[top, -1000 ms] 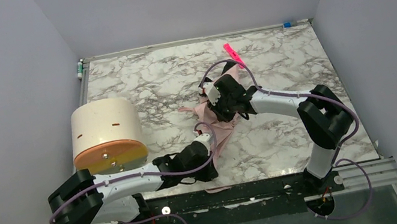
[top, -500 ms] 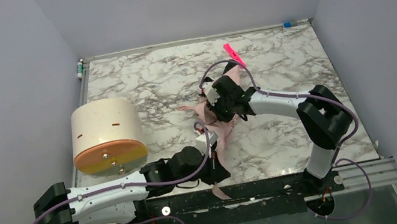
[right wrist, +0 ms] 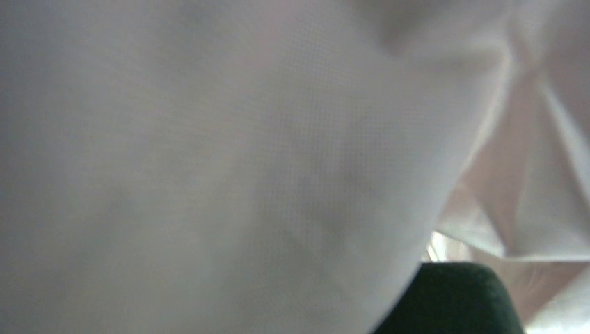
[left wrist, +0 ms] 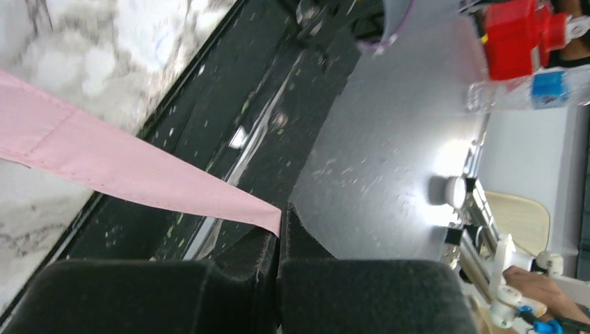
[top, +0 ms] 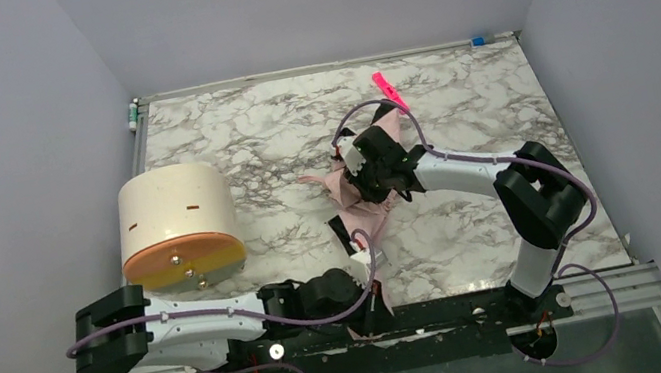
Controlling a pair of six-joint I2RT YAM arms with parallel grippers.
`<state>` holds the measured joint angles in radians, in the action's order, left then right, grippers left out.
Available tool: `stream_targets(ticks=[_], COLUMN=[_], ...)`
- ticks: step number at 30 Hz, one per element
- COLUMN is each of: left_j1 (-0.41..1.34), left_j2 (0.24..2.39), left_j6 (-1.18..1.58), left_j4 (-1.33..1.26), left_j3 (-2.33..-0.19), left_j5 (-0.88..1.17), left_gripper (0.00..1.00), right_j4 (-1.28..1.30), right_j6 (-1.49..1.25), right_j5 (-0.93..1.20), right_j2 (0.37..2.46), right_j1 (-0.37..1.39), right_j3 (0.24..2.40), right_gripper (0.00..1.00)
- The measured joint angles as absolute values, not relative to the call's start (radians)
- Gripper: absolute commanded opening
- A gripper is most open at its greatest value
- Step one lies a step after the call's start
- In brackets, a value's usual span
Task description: Put away the umbrella
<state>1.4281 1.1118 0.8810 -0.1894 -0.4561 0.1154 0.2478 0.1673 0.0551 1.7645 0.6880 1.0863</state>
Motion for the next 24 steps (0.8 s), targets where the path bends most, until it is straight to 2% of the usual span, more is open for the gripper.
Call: stream_targets(ticks=[6,13,14,15,18,21,24], left_j1=[1.506,1.642,1.65,1.657,1.66,1.665,1.667], left_j2=[1.2,1.312,1.328,1.343,1.348,1.322,1.256], left_j6=[0.91,0.929,0.929,0.929,0.933,0.939,0.94], left_j4=[-0.216,-0.243,-0.245,-0.246,-0.245,-0.232,-0.162], left_j3=[-0.384,-0.394,-0.398,-0.402,-0.404,-0.41,-0.432], left_j5=[0.114,0.066,0.061,0.055,0.034,0.005,-0.054], left_gripper=[0.0,0.0,0.03,0.11,0.49,0.74,0.88], right_j4=[0.248,0.246,0.246,0.246,0.241,0.234,0.228], right_j6=[0.167,0.165,0.165,0.165,0.165,0.162,0.161], right_j5=[0.052,0.048,0.048,0.047,0.038,0.031,0.03], right_j2=[1.765,1.766,1.766,1.766,1.766,1.766,1.763], right_j1=[0.688,0.688,0.688,0.688,0.688,0.688,0.688], right_j3=[1.086,1.086,1.086,1.086,1.086,1.082,1.078], right_gripper=[0.01,0.01,0.01,0.01,0.01,0.01,0.01])
